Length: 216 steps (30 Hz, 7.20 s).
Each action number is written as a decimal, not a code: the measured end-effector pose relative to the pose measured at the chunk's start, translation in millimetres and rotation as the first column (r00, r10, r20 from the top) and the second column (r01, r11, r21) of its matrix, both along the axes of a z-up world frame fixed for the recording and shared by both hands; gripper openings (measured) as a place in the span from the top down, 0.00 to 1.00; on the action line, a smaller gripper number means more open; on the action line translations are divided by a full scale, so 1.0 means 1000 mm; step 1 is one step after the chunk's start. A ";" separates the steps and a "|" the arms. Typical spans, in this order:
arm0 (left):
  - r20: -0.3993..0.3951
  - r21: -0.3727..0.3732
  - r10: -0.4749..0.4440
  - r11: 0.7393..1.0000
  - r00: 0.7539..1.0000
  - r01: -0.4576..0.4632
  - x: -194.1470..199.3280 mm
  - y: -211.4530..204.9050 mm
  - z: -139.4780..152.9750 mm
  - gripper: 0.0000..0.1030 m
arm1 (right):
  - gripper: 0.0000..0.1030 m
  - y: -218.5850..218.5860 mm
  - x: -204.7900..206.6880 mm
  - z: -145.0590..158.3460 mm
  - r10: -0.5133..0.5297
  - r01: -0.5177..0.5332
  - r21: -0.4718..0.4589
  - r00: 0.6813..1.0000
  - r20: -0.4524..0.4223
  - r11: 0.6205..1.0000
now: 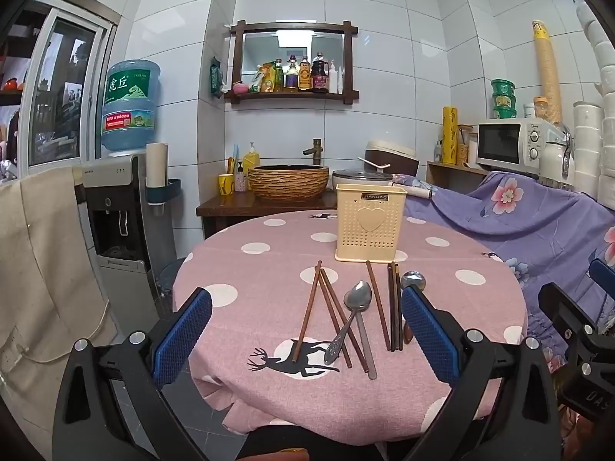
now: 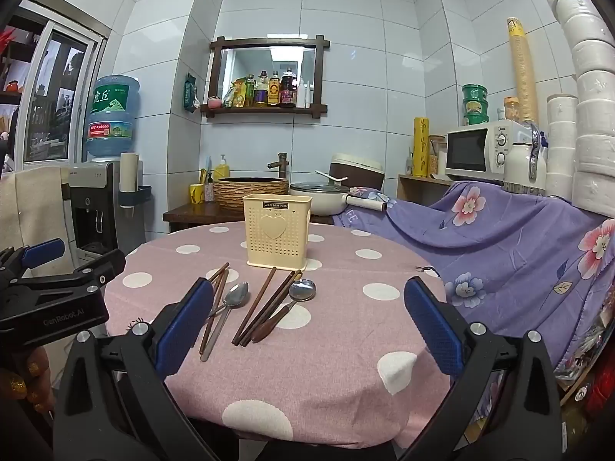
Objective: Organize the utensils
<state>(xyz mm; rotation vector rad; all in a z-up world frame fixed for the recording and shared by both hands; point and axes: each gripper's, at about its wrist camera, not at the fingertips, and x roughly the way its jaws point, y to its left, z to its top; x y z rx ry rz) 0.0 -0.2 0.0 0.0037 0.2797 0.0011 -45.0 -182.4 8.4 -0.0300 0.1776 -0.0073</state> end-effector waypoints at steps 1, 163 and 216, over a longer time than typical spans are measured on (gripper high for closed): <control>0.000 0.000 0.001 1.000 1.000 -0.001 0.000 0.000 0.000 0.06 | 0.05 0.000 0.000 0.000 0.000 0.000 -0.001 1.000 -0.002 1.000; -0.658 0.030 -0.101 0.987 0.746 0.160 0.282 0.020 -0.089 0.54 | 0.41 0.001 0.355 -0.103 -0.061 0.131 0.032 0.642 -0.764 0.991; -0.397 -0.113 -0.194 0.980 0.897 0.162 0.258 0.037 0.040 0.94 | 0.55 -0.013 0.277 0.016 0.106 -0.064 0.108 0.887 -0.450 0.992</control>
